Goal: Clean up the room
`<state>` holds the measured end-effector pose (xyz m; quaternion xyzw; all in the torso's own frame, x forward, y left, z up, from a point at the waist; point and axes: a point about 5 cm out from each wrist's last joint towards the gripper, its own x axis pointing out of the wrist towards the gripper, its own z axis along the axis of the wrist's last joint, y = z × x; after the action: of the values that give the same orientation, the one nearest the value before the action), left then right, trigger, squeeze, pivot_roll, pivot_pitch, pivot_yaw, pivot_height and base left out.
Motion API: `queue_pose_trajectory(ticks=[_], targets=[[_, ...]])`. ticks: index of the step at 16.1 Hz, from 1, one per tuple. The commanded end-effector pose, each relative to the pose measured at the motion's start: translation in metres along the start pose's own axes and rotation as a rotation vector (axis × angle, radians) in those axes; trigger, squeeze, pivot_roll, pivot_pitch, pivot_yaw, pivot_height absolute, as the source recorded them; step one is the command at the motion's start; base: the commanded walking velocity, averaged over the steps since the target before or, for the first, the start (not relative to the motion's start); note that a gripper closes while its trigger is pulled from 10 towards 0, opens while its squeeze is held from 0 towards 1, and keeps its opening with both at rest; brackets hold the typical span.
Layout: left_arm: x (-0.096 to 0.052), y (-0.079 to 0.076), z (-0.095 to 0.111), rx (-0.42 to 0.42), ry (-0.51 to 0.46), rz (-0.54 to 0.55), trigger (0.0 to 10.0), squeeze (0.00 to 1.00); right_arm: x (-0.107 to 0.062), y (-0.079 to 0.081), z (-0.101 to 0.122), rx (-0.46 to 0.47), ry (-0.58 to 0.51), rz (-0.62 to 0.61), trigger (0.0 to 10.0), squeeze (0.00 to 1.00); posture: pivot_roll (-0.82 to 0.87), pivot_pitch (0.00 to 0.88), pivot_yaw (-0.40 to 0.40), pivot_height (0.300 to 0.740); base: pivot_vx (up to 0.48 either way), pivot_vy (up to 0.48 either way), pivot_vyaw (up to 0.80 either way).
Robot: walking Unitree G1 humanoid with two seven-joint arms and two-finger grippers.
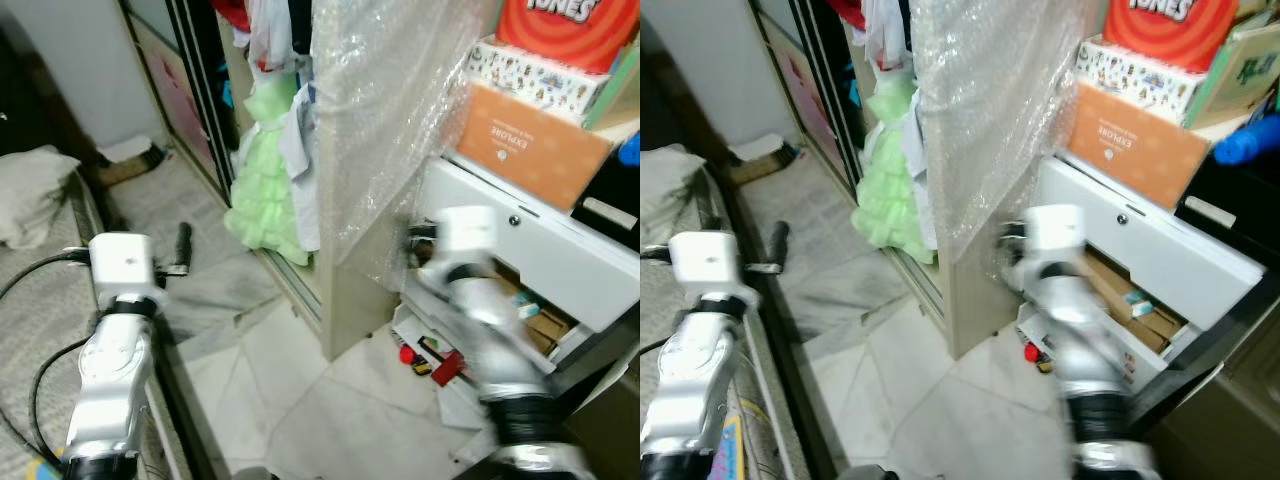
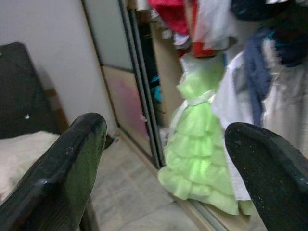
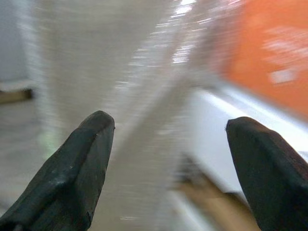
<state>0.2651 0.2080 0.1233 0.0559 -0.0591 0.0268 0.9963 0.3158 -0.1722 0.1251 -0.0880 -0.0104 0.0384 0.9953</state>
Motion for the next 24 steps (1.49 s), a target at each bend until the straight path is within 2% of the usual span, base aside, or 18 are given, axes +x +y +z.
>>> queue_pose_trajectory(ticks=[1, 2, 5, 6, 7, 8, 9, 12, 13, 15, 19, 24], targets=[[-0.001, -0.01, -0.002, -0.01, 0.011, -0.052, 10.0, 0.0, 0.0, 0.02, 0.004, 0.017, -0.033, 0.068, 10.0, 0.0, -0.1, 0.0, 0.043, 0.74, 0.0, 0.0, 0.0], [0.001, -0.01, -0.001, -0.026, 0.011, -0.058, 10.0, 0.0, 0.001, 0.023, 0.0, 0.105, 0.01, 0.042, 10.0, 0.0, -0.09, 0.0, 0.041, 0.74, 0.0, 0.0, 0.0], [0.006, -0.003, 0.001, -0.047, 0.016, -0.029, 10.0, 0.0, 0.0, 0.029, -0.009, 0.188, 0.091, 0.001, 10.0, 0.0, -0.09, 0.0, 0.041, 0.74, 0.0, 0.0, 0.0], [-0.005, 0.0, -0.001, -0.027, 0.033, -0.019, 10.0, 0.0, -0.009, 0.031, -0.008, 0.151, 0.061, 0.018, 10.0, 0.0, -0.09, 0.0, 0.041, 0.74, 0.0, 0.0, 0.0], [-0.008, 0.001, -0.002, -0.024, 0.039, -0.017, 10.0, 0.0, -0.012, 0.032, -0.008, 0.144, 0.057, 0.021, 10.0, 0.0, -0.09, 0.0, 0.041, 0.74, 0.0, 0.0, 0.0], [-0.018, 0.003, -0.006, -0.021, 0.06, -0.016, 10.0, 0.0, -0.021, 0.029, -0.012, 0.15, 0.065, 0.017, 10.0, 0.0, -0.09, 0.0, 0.038, 0.74, 0.0, 0.0, 0.0], [-0.037, 0.007, -0.018, -0.028, 0.119, 0.006, 10.0, 0.0, -0.03, 0.022, -0.015, 0.126, 0.065, 0.0, 10.0, 0.0, -0.1, 0.0, 0.033, 0.74, 0.0, 0.0, 0.0], [-0.056, 0.002, -0.024, -0.05, 0.152, 0.04, 10.0, 0.0, -0.043, 0.009, -0.023, 0.116, 0.1, -0.031, 10.0, 0.0, -0.08, 0.0, -0.008, 0.74, 0.0, 0.0, 0.0], [-0.057, 0.001, -0.026, -0.055, 0.158, 0.043, 10.0, 0.0, -0.041, 0.011, -0.025, 0.081, 0.11, -0.017, 10.0, 0.0, -0.08, 0.0, -0.028, 0.74, 0.0, 0.0, 0.0], [-0.053, -0.003, -0.023, -0.096, 0.148, 0.053, 10.0, 0.0, -0.033, 0.011, -0.015, 0.037, 0.081, -0.002, 10.0, 0.0, -0.1, 0.0, -0.059, 0.74, 0.0, 0.0, 0.27], [-0.051, -0.016, -0.022, -0.154, 0.165, 0.031, 10.0, 0.0, -0.026, 0.02, -0.004, 0.04, 0.051, 0.064, 10.0, 0.0, -0.12, 0.0, -0.047, 0.74, 0.0, 0.0, 0.8], [-0.052, -0.016, -0.022, -0.151, 0.202, 0.012, 10.0, 0.0, -0.031, 0.026, -0.006, 0.056, 0.066, 0.069, 10.0, 0.0, -0.11, 0.0, -0.007, 0.74, 0.0, 0.0, 0.8]])
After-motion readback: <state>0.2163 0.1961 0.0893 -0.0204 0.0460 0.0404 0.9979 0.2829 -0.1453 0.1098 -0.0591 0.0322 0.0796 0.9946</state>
